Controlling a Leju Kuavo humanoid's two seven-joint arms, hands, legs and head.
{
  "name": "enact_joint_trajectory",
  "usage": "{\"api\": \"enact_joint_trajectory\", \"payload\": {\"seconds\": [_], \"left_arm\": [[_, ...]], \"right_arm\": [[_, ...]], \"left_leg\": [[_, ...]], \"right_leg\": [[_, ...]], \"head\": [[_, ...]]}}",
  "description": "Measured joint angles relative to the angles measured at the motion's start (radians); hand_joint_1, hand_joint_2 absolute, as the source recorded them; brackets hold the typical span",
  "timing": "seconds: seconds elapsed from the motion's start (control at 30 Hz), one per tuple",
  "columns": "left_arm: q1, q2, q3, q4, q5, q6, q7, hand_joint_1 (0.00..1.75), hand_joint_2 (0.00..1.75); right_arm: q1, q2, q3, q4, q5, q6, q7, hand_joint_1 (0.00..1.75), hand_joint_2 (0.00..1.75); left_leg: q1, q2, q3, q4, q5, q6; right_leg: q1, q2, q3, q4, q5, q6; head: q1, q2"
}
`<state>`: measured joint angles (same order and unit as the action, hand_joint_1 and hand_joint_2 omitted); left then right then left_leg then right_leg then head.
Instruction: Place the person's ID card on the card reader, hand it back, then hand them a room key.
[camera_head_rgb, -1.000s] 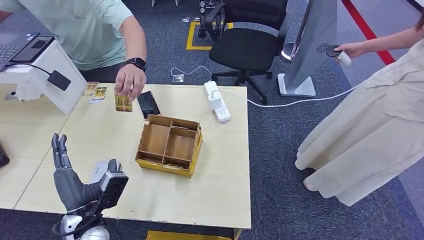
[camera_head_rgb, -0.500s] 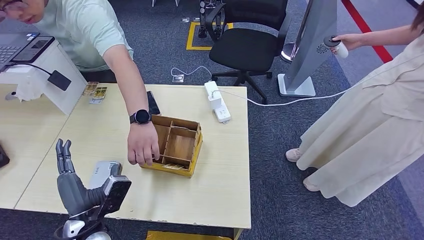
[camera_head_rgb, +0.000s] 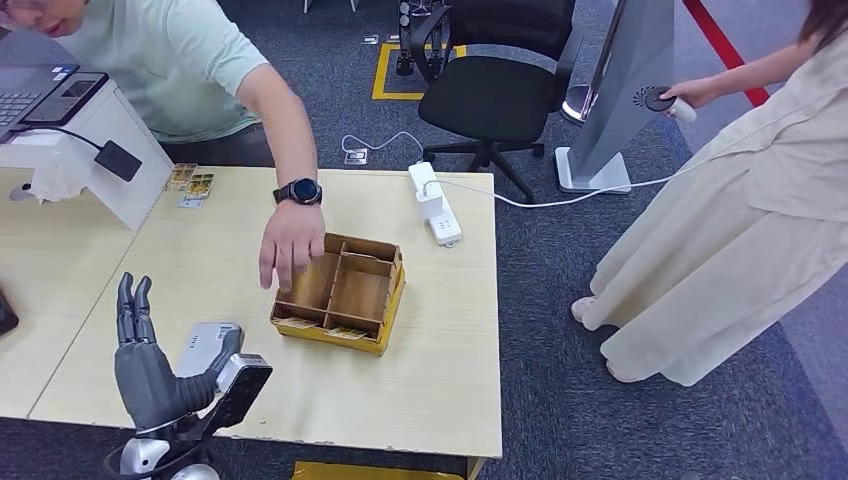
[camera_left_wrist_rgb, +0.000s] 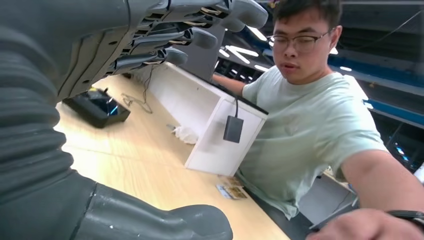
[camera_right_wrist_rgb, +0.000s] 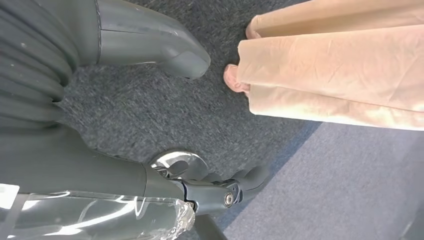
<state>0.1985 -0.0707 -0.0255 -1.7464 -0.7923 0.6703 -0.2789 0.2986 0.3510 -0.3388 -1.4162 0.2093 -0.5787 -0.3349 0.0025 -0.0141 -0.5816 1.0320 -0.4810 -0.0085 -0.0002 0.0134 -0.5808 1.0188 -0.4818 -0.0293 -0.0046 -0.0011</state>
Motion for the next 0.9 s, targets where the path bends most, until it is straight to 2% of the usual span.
{"api": "enact_joint_trajectory", "payload": {"seconds": [0.17, 0.4, 0.6, 0.9], "left_arm": [[0.008, 0.028, 0.033, -0.059, -0.034, 0.000, 0.014, 0.00, 1.75], [0.037, 0.091, 0.139, -0.152, -0.063, 0.000, 0.028, 0.00, 1.75], [0.040, 0.117, 0.175, -0.170, -0.089, 0.000, 0.065, 0.00, 1.75], [0.036, 0.151, 0.183, -0.171, -0.156, -0.008, 0.119, 0.00, 1.75]], "right_arm": [[-0.002, 0.000, -0.036, 0.039, 0.102, 0.010, 0.013, 0.00, 1.75], [-0.016, 0.000, -0.142, 0.269, 0.197, -0.021, 0.023, 0.00, 1.75], [-0.032, 0.001, -0.173, 0.399, 0.219, -0.070, 0.098, 0.00, 1.75], [-0.037, 0.001, -0.185, 0.480, 0.302, -0.104, 0.208, 0.00, 1.75]], "left_leg": [[0.000, 0.000, 0.000, 0.000, 0.000, 0.000], [0.000, -0.001, 0.000, 0.000, 0.000, 0.000], [0.000, -0.001, 0.000, -0.001, 0.000, 0.000], [0.000, -0.001, 0.000, -0.001, 0.000, 0.000]], "right_leg": [[0.000, 0.000, 0.000, 0.000, 0.000, 0.000], [0.001, -0.001, 0.000, 0.000, -0.001, -0.001], [0.001, -0.002, 0.000, 0.000, -0.002, -0.002], [0.000, -0.001, 0.000, 0.000, -0.002, -0.002]], "head": [[0.000, 0.000], [-0.001, 0.000], [0.000, 0.000], [0.000, 0.000]]}}
